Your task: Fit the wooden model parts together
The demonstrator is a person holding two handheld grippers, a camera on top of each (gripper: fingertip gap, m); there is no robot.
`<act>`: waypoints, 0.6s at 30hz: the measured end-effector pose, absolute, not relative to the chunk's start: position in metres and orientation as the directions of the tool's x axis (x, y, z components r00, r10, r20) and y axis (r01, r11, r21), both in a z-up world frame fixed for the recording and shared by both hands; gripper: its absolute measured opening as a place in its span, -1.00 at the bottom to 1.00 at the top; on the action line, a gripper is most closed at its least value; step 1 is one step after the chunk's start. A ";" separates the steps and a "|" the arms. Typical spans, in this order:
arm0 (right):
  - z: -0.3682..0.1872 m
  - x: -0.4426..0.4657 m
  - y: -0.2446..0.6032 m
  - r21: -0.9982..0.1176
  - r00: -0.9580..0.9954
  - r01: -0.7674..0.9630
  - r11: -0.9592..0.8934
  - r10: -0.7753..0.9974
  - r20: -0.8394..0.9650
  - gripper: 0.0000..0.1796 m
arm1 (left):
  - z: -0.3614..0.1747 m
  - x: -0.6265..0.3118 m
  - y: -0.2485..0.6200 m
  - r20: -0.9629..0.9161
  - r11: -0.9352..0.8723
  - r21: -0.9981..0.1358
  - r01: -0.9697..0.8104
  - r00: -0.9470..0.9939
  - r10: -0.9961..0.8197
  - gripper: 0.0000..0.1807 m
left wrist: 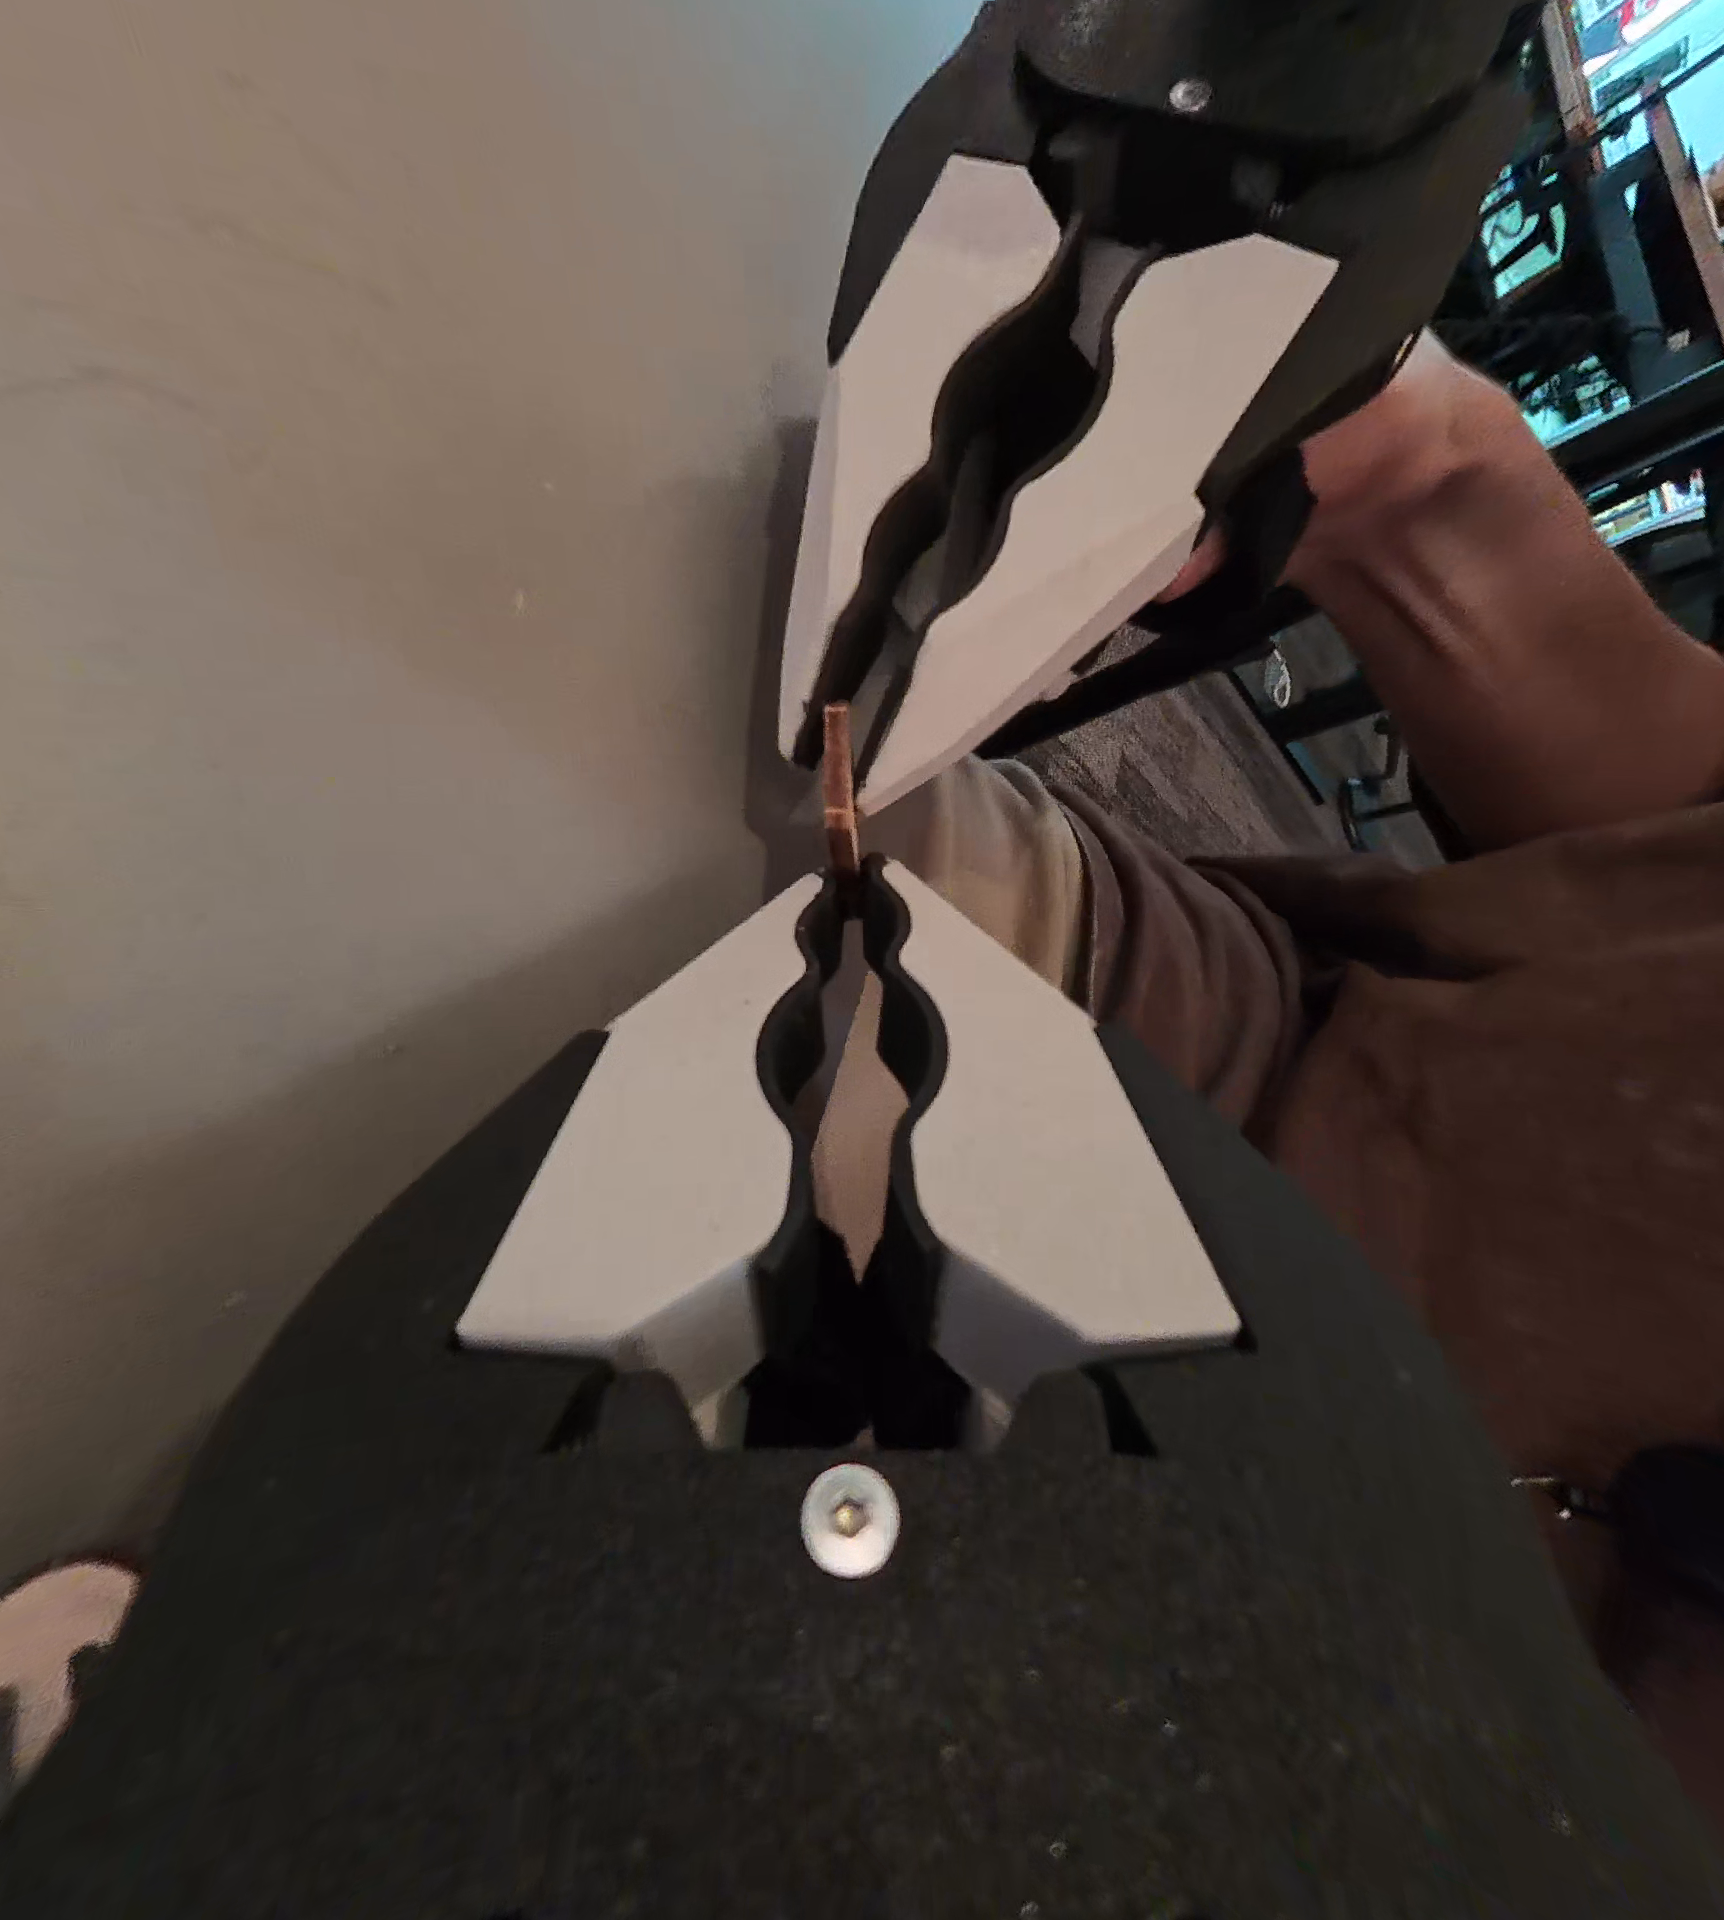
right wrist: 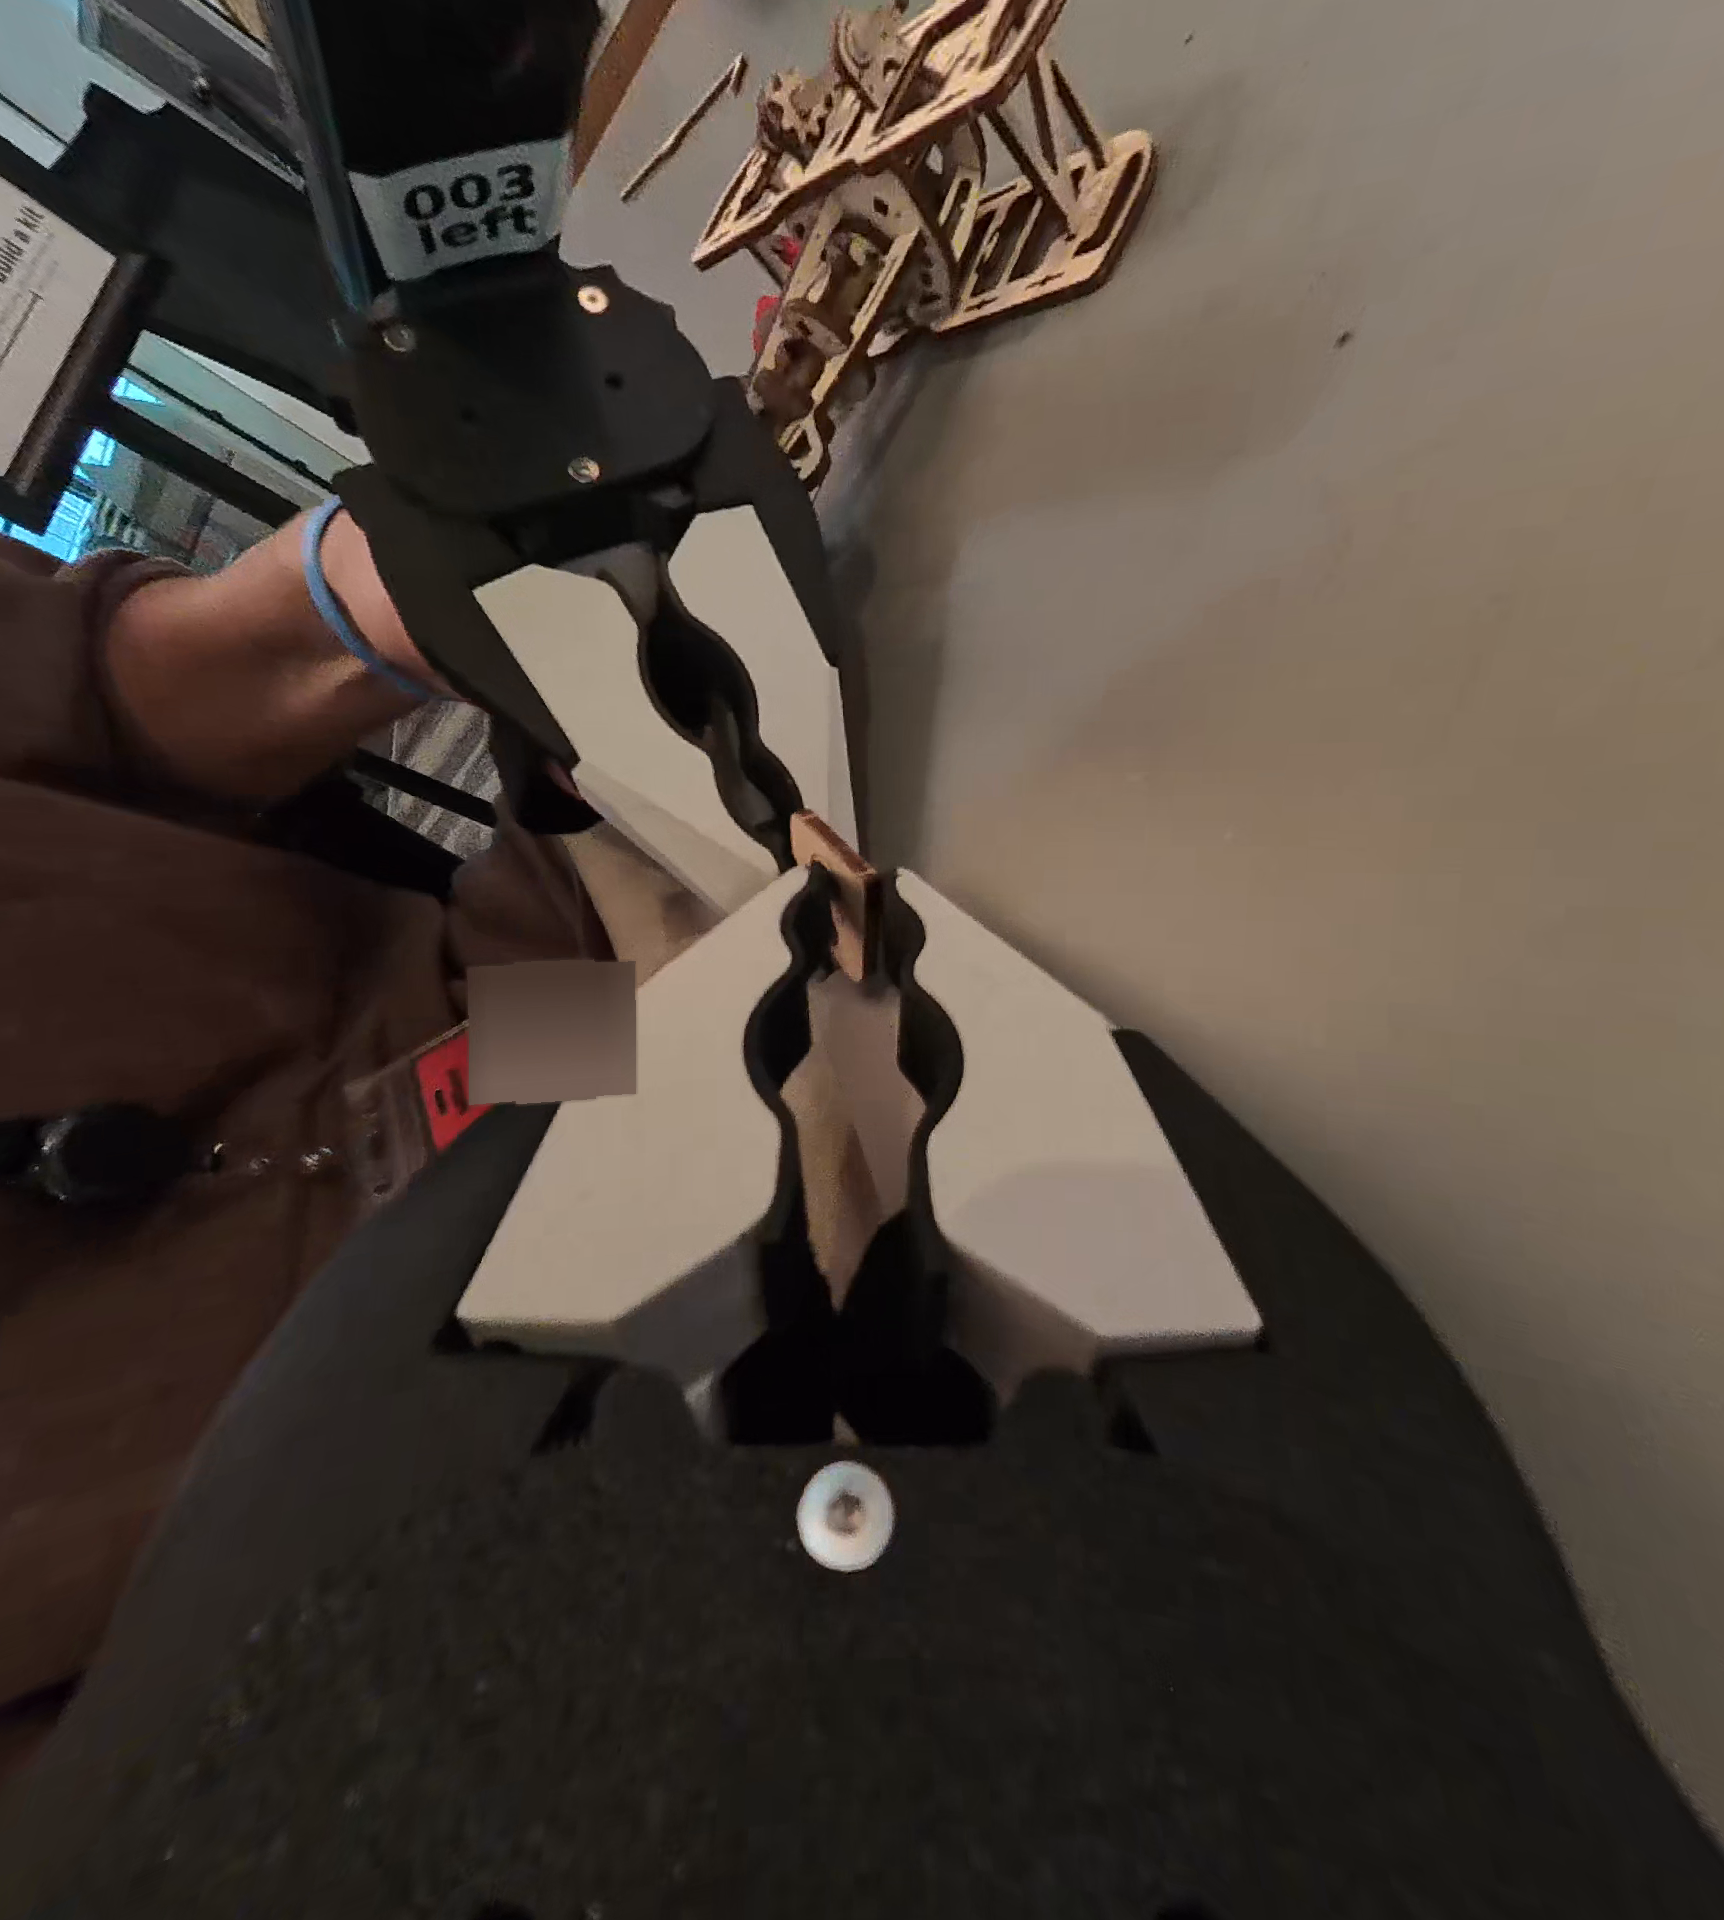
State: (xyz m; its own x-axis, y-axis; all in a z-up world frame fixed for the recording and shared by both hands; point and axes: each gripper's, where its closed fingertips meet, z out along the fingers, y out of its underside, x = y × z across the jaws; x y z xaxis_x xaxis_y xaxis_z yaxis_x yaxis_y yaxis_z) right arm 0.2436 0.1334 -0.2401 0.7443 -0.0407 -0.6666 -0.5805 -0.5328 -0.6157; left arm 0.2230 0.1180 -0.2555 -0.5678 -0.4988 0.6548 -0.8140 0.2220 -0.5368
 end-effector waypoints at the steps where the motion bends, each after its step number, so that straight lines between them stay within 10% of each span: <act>1: -0.240 0.244 0.134 -0.617 0.748 -0.578 -0.534 -0.044 -0.663 -0.92 | -0.256 0.223 0.118 0.655 0.226 -0.535 -0.814 -0.568 -0.499 -0.99; 18: -0.246 0.257 0.138 -0.642 0.782 -0.590 -0.489 -0.148 -0.606 -0.93 | -0.256 0.236 0.122 0.615 0.172 -0.570 -0.803 -0.556 -0.558 -0.98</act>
State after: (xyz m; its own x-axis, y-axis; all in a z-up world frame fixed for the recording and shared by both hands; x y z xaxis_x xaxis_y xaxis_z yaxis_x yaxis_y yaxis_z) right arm 0.2567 0.1377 -0.2456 0.7818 -0.1480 -0.6057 -0.5902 -0.4889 -0.6423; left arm 0.2361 0.1220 -0.2564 -0.5564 -0.5584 0.6153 -0.8034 0.1725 -0.5699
